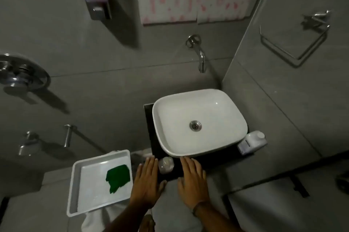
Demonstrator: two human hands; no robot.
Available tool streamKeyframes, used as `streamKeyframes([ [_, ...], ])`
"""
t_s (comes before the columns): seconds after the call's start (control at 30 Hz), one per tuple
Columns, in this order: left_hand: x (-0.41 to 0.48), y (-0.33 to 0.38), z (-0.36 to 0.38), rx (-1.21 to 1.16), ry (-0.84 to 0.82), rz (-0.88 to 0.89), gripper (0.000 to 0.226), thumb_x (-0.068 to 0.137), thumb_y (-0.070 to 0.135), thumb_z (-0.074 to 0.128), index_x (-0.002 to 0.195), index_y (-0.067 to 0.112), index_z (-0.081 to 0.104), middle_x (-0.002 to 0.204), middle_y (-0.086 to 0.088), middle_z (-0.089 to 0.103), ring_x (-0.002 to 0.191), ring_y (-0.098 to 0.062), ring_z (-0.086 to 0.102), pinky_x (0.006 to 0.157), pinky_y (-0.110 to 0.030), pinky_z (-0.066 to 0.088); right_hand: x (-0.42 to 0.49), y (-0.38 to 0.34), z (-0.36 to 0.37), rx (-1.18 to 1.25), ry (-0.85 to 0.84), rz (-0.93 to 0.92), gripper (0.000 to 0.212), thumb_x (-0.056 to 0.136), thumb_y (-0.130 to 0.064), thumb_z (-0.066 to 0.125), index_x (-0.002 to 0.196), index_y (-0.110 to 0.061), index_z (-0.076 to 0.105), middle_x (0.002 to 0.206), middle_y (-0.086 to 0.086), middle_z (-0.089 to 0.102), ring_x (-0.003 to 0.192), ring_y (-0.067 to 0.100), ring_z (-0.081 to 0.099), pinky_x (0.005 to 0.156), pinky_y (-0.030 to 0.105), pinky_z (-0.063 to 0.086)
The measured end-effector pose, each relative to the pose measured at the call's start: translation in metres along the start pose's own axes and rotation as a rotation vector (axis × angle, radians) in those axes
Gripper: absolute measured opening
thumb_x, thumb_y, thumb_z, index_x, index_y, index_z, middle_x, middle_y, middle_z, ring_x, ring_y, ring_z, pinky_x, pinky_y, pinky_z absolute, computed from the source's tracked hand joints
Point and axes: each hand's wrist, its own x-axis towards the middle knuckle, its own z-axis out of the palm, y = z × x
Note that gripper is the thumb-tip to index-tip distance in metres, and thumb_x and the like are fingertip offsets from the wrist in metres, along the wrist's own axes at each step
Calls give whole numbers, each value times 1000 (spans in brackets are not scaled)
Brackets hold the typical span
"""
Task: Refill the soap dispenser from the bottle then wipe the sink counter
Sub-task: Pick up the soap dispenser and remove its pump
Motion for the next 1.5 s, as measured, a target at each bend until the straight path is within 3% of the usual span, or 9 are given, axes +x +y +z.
streamKeyframes([
  [0.1,18,-12,11,-269,-101,-62,85,101,56,58,166,9,29,174,-7,25,163,-28,20,132,-43,13,10,-26,17,325,-7,174,62,90,-34,65,150,-30,47,153,-11,45,140,17,44,112,33,42],
  [0.27,40,-22,13,-656,-147,-73,61,93,40,65,150,22,55,149,-1,62,136,-20,60,112,-34,48,34,-56,36,765,148,476,55,73,-28,89,122,-39,66,122,-17,67,107,5,66,90,26,59],
  [0.43,41,-32,17,-783,-138,-67,50,90,36,73,139,29,63,133,7,69,119,-10,65,101,-34,56,51,-63,53,797,230,548,31,70,-21,90,88,-37,70,97,-12,72,89,5,68,78,20,60],
  [0.57,43,-38,16,-802,-169,-32,59,87,44,75,141,25,63,133,9,67,121,-16,66,105,-37,54,46,-54,56,864,148,530,59,78,3,78,124,-34,69,121,-7,70,110,13,69,93,39,62],
  [0.7,43,-39,19,-822,-143,-20,58,88,45,70,142,23,64,134,12,66,123,-12,66,106,-36,55,41,-66,52,939,227,605,85,65,-6,91,132,-43,53,113,-14,68,99,8,70,79,26,64],
  [0.87,44,-39,23,-820,-114,-12,58,89,28,84,142,33,60,132,18,63,120,-4,63,104,-21,50,44,-68,53,996,286,636,79,75,8,80,117,-54,53,108,-12,73,99,12,73,79,25,64],
  [1.2,43,-36,28,-807,-97,-16,53,93,17,81,143,20,64,136,7,67,124,-10,64,107,-30,51,41,-71,54,1026,279,631,77,82,7,76,133,-45,49,118,-12,71,113,14,69,92,31,62],
  [1.4,42,-36,28,-821,-83,-14,54,93,17,79,143,32,61,136,17,64,125,-3,61,107,-22,48,41,-75,55,976,369,641,71,75,-4,87,132,-30,54,119,-5,68,111,10,67,82,12,57],
  [1.5,42,-36,27,-825,-88,-22,51,94,29,76,143,27,62,136,14,65,124,-1,62,106,-22,49,40,-76,56,1042,339,651,65,84,2,75,134,-34,54,130,-1,68,117,17,67,92,27,61],
])
